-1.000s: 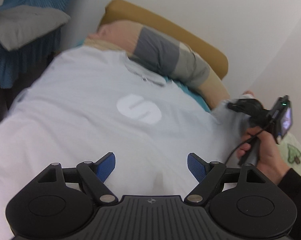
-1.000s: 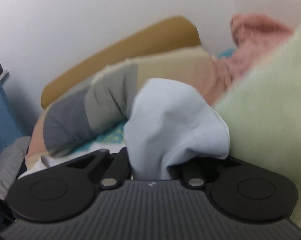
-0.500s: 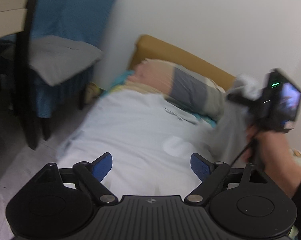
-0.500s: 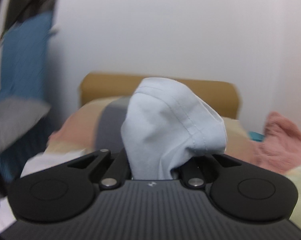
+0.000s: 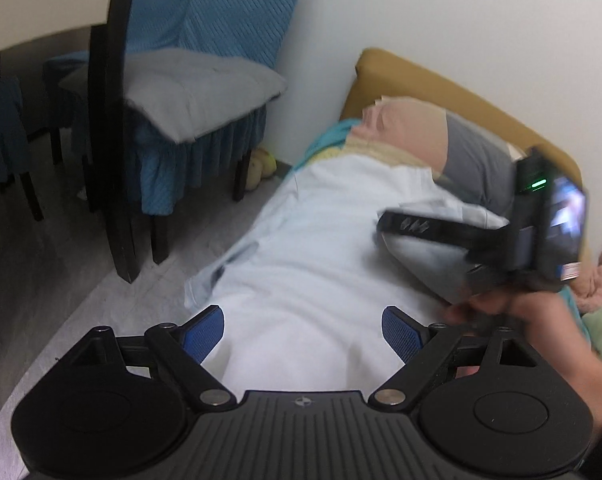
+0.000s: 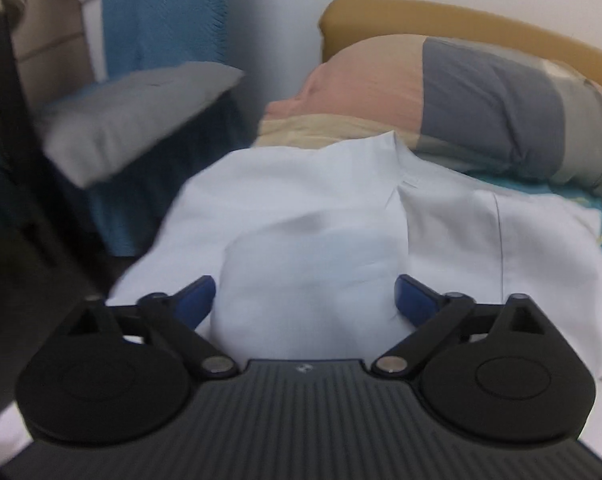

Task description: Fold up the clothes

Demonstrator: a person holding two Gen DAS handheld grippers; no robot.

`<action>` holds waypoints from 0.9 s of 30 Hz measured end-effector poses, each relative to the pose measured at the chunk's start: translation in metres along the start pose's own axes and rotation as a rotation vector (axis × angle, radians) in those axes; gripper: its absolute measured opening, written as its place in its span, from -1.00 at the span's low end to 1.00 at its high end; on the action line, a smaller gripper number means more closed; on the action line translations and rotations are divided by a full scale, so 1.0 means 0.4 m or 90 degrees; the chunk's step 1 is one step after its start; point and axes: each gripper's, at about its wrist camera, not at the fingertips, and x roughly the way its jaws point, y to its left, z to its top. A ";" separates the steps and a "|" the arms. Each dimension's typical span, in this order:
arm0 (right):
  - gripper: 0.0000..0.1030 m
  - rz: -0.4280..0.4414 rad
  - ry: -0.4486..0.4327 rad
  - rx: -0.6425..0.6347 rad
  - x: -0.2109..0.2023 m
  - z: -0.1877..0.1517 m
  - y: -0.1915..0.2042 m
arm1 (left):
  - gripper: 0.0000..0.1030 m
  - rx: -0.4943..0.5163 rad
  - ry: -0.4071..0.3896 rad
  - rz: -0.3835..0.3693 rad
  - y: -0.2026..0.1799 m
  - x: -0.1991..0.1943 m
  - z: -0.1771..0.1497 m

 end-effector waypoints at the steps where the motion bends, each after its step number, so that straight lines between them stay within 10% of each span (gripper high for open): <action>1: 0.90 0.006 -0.007 0.003 -0.028 -0.001 -0.001 | 0.71 0.005 0.000 -0.004 -0.003 0.001 -0.003; 10: 0.90 0.002 -0.088 0.089 -0.423 -0.014 -0.066 | 0.70 0.013 -0.013 -0.044 -0.050 -0.065 -0.027; 18: 0.90 -0.102 -0.129 0.149 -0.819 -0.129 -0.123 | 0.71 -0.048 0.055 -0.118 -0.079 -0.150 -0.071; 27: 0.90 -0.087 -0.171 0.282 -1.099 -0.276 -0.231 | 0.67 -0.036 0.129 -0.211 -0.175 -0.246 -0.186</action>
